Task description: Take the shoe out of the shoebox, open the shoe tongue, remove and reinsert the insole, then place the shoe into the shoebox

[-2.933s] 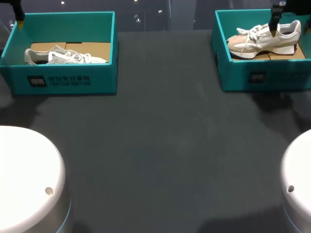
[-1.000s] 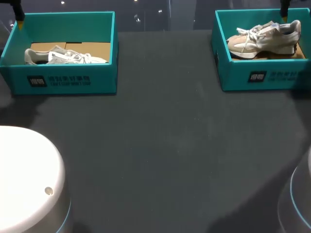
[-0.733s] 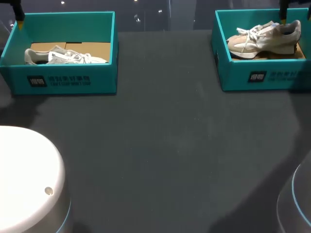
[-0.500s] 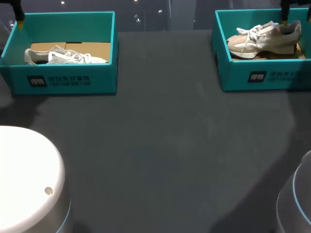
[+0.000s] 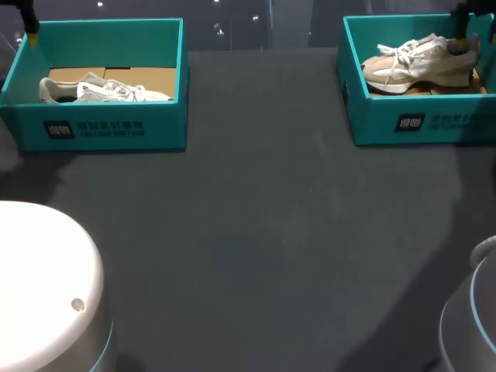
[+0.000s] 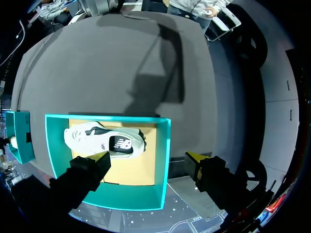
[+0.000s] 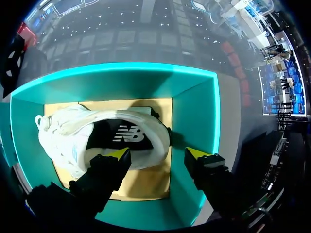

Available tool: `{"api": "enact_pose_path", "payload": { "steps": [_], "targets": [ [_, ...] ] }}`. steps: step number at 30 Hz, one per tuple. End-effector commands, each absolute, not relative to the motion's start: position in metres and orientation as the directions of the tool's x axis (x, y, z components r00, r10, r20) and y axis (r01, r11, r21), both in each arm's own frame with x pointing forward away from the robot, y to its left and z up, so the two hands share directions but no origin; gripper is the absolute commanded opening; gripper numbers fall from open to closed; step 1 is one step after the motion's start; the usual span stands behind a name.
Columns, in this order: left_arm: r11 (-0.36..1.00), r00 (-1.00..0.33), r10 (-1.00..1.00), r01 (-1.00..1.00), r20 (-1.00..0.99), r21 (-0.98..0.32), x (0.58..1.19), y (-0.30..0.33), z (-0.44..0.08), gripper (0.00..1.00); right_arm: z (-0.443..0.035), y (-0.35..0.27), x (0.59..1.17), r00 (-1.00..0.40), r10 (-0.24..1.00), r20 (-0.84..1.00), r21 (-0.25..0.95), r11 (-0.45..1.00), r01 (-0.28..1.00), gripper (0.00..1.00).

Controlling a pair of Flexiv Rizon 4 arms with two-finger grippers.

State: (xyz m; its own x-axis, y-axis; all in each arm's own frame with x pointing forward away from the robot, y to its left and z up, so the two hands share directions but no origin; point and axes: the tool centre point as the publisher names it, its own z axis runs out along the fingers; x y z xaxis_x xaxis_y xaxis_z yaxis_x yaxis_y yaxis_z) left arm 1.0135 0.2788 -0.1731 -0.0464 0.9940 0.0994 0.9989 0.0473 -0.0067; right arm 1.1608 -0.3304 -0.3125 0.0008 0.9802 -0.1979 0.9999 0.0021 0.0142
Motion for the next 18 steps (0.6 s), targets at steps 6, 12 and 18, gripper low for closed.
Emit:
{"api": "enact_pose_path", "payload": {
  "steps": [6, 12, 18],
  "targets": [
    [0.046, -0.045, 0.994, 0.999, 0.101, -0.006, 1.013, 0.279, -0.173, 1.0, -0.326, -0.334, 1.171, -0.004, 0.983, -0.183, -0.028, -0.001, 1.0, 0.65],
    [0.046, -0.045, 0.994, 0.999, 0.101, -0.006, 1.013, 0.279, -0.173, 1.0, -0.333, -0.337, 1.171, -0.006, 0.984, -0.18, -0.042, -0.002, 0.999, 0.67],
    [0.046, -0.045, 0.994, 0.999, 0.101, -0.006, 1.013, 0.279, -0.173, 1.0, -0.34, -0.337, 1.171, -0.011, 0.985, -0.175, -0.06, 0.0, 0.998, 0.69]
  ]
}}
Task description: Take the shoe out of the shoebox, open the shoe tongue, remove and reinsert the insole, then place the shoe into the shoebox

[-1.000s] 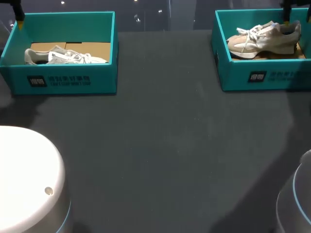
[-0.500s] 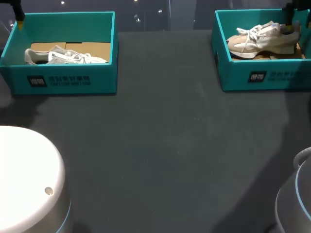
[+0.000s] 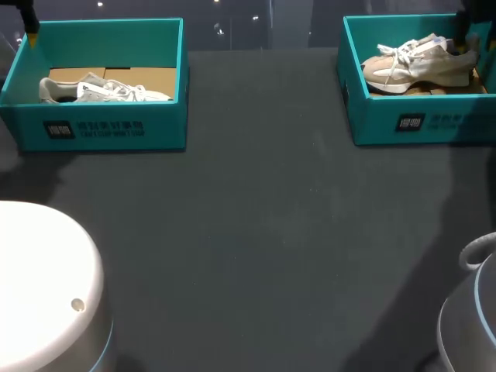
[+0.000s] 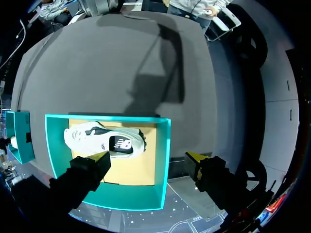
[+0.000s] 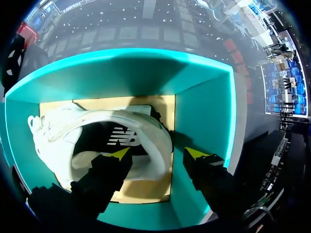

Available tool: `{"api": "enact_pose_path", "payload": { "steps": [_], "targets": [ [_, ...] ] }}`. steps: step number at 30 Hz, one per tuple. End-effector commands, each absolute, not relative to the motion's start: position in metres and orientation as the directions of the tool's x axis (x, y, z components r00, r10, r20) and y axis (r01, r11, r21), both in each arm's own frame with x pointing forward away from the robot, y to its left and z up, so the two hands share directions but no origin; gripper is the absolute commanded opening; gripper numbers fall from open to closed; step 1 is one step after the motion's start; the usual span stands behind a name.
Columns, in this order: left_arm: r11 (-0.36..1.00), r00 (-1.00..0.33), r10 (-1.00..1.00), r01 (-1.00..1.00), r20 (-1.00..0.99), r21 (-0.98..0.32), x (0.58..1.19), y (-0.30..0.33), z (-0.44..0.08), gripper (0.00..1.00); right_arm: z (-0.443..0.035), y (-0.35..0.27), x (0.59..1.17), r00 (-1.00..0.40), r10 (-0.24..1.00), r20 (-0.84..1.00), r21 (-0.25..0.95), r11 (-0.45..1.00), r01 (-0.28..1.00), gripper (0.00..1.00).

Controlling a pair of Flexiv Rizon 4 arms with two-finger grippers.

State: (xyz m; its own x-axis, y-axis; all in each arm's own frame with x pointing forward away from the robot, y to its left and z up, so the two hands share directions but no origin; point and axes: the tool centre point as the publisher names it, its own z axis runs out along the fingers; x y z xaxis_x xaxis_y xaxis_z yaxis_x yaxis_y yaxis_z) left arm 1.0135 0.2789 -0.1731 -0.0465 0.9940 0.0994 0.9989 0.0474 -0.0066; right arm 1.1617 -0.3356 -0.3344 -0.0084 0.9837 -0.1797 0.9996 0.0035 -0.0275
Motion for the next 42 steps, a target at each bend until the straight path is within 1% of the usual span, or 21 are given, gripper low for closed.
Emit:
{"api": "enact_pose_path", "payload": {
  "steps": [1, 2, 4, 5, 9, 11, 15, 17, 18, 19, 21, 22, 30, 39, 41, 42],
  "targets": [
    [0.046, -0.045, 0.994, 0.999, 0.101, -0.006, 1.013, 0.279, -0.173, 1.0, -0.341, -0.337, 1.171, -0.011, 0.985, -0.174, -0.063, 0.0, 0.998, 0.69],
    [0.046, -0.045, 0.994, 0.999, 0.101, -0.006, 1.013, 0.279, -0.173, 1.0, -0.342, -0.337, 1.17, -0.011, 0.985, -0.173, -0.064, 0.0, 0.998, 0.66],
    [0.046, -0.045, 0.994, 0.999, 0.101, -0.006, 1.013, 0.279, -0.173, 1.0, -0.342, -0.337, 1.17, -0.011, 0.985, -0.172, -0.066, 0.0, 0.998, 0.54],
    [0.046, -0.045, 0.994, 0.999, 0.101, -0.006, 1.013, 0.279, -0.173, 1.0, -0.343, -0.336, 1.17, -0.012, 0.985, -0.171, -0.067, 0.0, 0.998, 0.5],
    [0.046, -0.045, 0.994, 0.999, 0.101, -0.006, 1.013, 0.279, -0.173, 1.0, -0.343, -0.335, 1.169, -0.014, 0.986, -0.167, -0.069, 0.003, 0.998, 0.45],
    [0.046, -0.045, 0.994, 0.999, 0.101, -0.006, 1.013, 0.279, -0.173, 1.0, -0.343, -0.335, 1.168, -0.016, 0.986, -0.166, -0.069, 0.004, 0.998, 0.4],
    [0.046, -0.045, 0.994, 0.999, 0.101, -0.006, 1.013, 0.279, -0.173, 1.0, -0.342, -0.333, 1.167, -0.018, 0.986, -0.164, -0.068, 0.007, 0.998, 0.35],
    [0.046, -0.045, 0.994, 0.999, 0.101, -0.006, 1.013, 0.279, -0.173, 1.0, -0.343, -0.333, 1.167, -0.019, 0.986, -0.163, -0.067, 0.008, 0.998, 0.36],
    [0.046, -0.045, 0.994, 0.999, 0.101, -0.006, 1.013, 0.279, -0.173, 1.0, -0.343, -0.333, 1.167, -0.019, 0.987, -0.162, -0.067, 0.008, 0.998, 0.39],
    [0.046, -0.045, 0.994, 0.999, 0.101, -0.006, 1.013, 0.279, -0.173, 1.0, -0.343, -0.333, 1.167, -0.018, 0.987, -0.161, -0.067, 0.007, 0.998, 0.47],
    [0.046, -0.045, 0.994, 0.999, 0.101, -0.006, 1.013, 0.279, -0.173, 1.0, -0.344, -0.333, 1.167, -0.016, 0.987, -0.162, -0.066, 0.005, 0.998, 0.73],
    [0.046, -0.045, 0.994, 0.999, 0.101, -0.006, 1.013, 0.279, -0.173, 1.0, -0.344, -0.334, 1.167, -0.015, 0.987, -0.163, -0.066, 0.004, 0.998, 0.75],
    [0.046, -0.045, 0.994, 0.999, 0.101, -0.006, 1.013, 0.279, -0.173, 1.0, -0.348, -0.337, 1.17, -0.016, 0.986, -0.167, -0.065, 0.005, 0.998, 0.74],
    [0.046, -0.045, 0.994, 0.999, 0.101, -0.006, 1.013, 0.279, -0.173, 1.0, -0.361, -0.336, 1.174, -0.034, 0.988, -0.148, -0.089, 0.021, 0.996, 0.63],
    [0.046, -0.045, 0.994, 0.999, 0.101, -0.006, 1.013, 0.279, -0.173, 1.0, -0.363, -0.336, 1.173, -0.036, 0.989, -0.145, -0.09, 0.023, 0.996, 0.62],
    [0.046, -0.045, 0.994, 0.999, 0.101, -0.006, 1.013, 0.279, -0.173, 1.0, -0.364, -0.336, 1.173, -0.037, 0.989, -0.144, -0.091, 0.024, 0.996, 0.64]
  ]
}}
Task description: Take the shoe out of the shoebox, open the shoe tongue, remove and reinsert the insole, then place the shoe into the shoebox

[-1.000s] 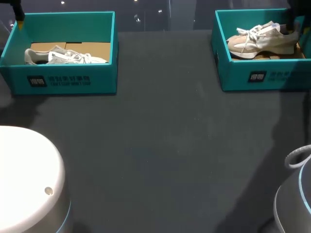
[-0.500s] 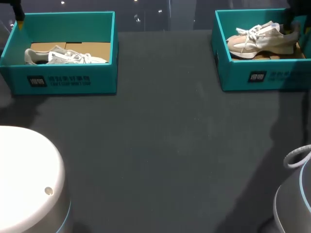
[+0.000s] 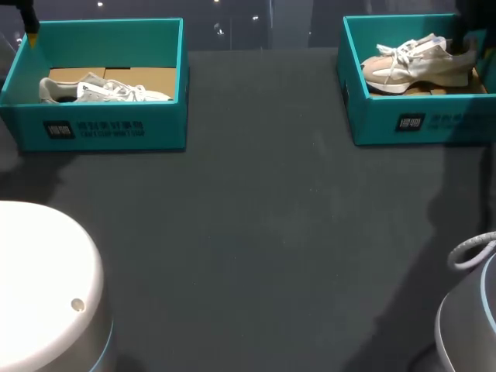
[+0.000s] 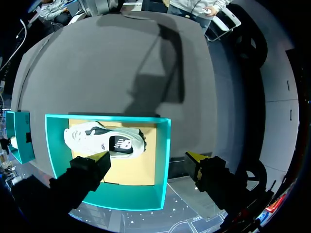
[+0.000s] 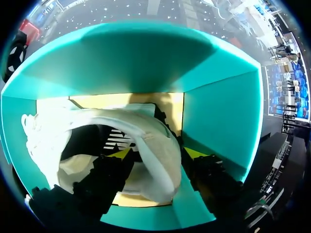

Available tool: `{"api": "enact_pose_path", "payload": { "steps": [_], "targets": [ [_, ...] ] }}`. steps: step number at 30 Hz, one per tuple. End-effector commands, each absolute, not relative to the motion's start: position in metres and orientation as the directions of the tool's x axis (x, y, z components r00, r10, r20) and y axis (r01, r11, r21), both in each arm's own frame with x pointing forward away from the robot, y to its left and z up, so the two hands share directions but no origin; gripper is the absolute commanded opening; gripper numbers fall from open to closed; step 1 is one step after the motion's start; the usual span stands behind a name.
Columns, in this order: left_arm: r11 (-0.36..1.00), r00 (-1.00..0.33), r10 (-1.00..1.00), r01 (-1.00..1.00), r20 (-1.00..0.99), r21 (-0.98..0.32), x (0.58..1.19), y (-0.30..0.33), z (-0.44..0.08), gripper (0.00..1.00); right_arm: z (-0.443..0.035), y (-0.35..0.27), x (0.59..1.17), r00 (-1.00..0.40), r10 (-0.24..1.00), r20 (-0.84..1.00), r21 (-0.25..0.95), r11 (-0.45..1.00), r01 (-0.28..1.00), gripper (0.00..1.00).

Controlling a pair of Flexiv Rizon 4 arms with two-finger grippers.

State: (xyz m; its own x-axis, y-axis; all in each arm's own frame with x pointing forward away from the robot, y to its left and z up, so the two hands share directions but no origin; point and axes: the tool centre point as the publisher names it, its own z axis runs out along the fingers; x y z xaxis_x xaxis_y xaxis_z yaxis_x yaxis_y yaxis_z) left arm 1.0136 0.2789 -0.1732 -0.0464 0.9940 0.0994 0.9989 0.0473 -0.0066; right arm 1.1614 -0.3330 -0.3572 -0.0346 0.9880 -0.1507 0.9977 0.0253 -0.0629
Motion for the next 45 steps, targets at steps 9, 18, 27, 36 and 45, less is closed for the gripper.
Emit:
{"api": "enact_pose_path", "payload": {
  "steps": [9, 18, 27, 36, 45],
  "targets": [
    [0.046, -0.045, 0.994, 0.999, 0.101, -0.006, 1.013, 0.279, -0.173, 1.0, -0.369, -0.337, 1.172, -0.038, 0.99, -0.137, -0.094, 0.025, 0.995, 0.68],
    [0.046, -0.045, 0.994, 0.999, 0.101, -0.006, 1.013, 0.279, -0.173, 1.0, -0.375, -0.335, 1.171, -0.043, 0.991, -0.126, -0.098, 0.031, 0.995, 0.0],
    [0.046, -0.045, 0.994, 0.999, 0.101, -0.006, 1.013, 0.279, -0.173, 1.0, -0.357, -0.342, 1.167, -0.016, 0.991, -0.135, -0.064, 0.008, 0.998, 0.0],
    [0.046, -0.045, 0.994, 0.999, 0.101, -0.006, 1.013, 0.279, -0.173, 1.0, -0.327, -0.346, 1.167, 0.035, 0.985, -0.17, -0.059, -0.045, 0.997, 0.0],
    [0.046, -0.045, 0.994, 0.999, 0.101, -0.006, 1.013, 0.279, -0.173, 1.0, -0.28, -0.344, 1.165, 0.067, 0.979, -0.192, -0.022, -0.073, 0.997, 0.0]
  ]
}}
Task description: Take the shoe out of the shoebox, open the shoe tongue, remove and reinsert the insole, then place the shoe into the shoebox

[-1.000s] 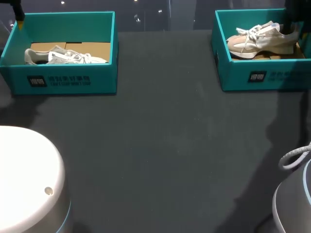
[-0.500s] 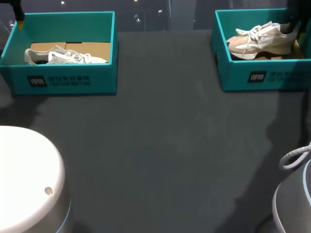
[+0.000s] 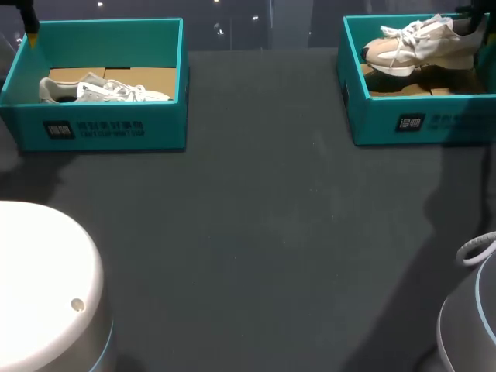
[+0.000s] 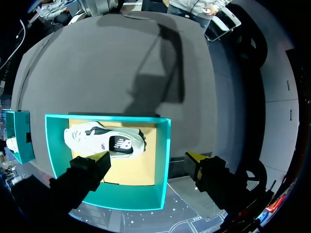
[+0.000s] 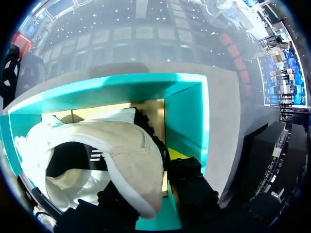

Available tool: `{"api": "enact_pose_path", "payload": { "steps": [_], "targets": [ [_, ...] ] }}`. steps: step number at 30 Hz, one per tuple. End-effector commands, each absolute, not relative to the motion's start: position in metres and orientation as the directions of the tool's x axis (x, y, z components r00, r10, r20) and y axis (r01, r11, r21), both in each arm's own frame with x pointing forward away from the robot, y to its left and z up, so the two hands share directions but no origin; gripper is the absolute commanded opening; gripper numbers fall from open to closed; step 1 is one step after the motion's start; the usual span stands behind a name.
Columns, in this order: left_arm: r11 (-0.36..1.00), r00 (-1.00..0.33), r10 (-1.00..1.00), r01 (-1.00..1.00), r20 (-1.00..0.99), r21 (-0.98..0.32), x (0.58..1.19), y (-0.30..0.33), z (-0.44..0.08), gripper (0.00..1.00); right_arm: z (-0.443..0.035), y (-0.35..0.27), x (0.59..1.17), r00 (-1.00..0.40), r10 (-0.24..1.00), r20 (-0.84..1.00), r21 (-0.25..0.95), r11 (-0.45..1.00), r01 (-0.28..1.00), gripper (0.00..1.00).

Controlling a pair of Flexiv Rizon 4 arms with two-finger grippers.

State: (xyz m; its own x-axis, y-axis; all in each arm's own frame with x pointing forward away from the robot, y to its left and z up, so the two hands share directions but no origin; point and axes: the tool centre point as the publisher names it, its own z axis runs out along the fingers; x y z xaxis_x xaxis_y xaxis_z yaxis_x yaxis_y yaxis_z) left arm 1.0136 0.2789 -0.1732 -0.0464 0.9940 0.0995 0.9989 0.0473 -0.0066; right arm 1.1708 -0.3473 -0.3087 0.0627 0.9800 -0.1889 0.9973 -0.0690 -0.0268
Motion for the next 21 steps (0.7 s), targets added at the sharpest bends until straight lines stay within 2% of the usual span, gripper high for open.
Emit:
{"api": "enact_pose_path", "payload": {
  "steps": [1, 21],
  "targets": [
    [0.046, -0.045, 0.994, 0.999, 0.101, -0.006, 1.013, 0.279, -0.173, 1.0, -0.274, -0.344, 1.164, 0.07, 0.979, -0.192, -0.017, -0.075, 0.997, 0.0],
    [0.046, -0.045, 0.994, 0.999, 0.101, -0.006, 1.013, 0.279, -0.173, 1.0, -0.173, -0.325, 1.151, 0.082, 0.961, -0.265, 0.077, -0.063, 0.995, 0.0]
  ]
}}
